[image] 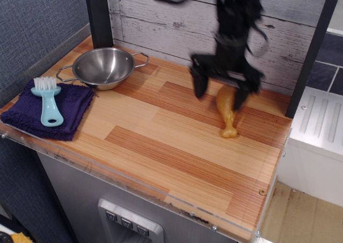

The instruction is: Place the chicken on the inner edge of the table.

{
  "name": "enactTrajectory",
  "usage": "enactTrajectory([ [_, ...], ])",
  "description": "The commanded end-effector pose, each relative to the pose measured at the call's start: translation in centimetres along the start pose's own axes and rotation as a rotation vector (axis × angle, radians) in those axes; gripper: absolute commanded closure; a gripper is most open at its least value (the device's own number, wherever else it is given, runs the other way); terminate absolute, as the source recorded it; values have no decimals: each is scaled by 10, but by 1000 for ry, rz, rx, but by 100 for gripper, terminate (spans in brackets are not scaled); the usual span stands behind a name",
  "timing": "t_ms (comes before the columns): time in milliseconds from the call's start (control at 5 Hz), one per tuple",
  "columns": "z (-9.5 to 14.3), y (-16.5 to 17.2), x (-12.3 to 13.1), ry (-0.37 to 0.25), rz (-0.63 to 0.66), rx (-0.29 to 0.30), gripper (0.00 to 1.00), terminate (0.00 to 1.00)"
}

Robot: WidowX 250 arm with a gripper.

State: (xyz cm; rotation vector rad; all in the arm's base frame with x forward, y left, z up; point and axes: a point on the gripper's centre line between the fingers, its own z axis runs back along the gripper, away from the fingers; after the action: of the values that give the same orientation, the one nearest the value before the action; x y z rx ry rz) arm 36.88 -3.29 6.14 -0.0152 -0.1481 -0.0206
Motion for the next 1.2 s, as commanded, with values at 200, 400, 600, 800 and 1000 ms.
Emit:
enactTrajectory([
  [200, 68, 75, -18, -70, -11, -62, 0, 0],
  [400, 57, 83, -31, -34, -46, -59, 0, 0],
  [600, 59, 86, -35, -30, -40, -35, 0, 0],
  [800, 62, 87, -40, -36, -17, -28, 0, 0],
  [1000, 62, 87, -40, -36, -17, -28, 0, 0],
])
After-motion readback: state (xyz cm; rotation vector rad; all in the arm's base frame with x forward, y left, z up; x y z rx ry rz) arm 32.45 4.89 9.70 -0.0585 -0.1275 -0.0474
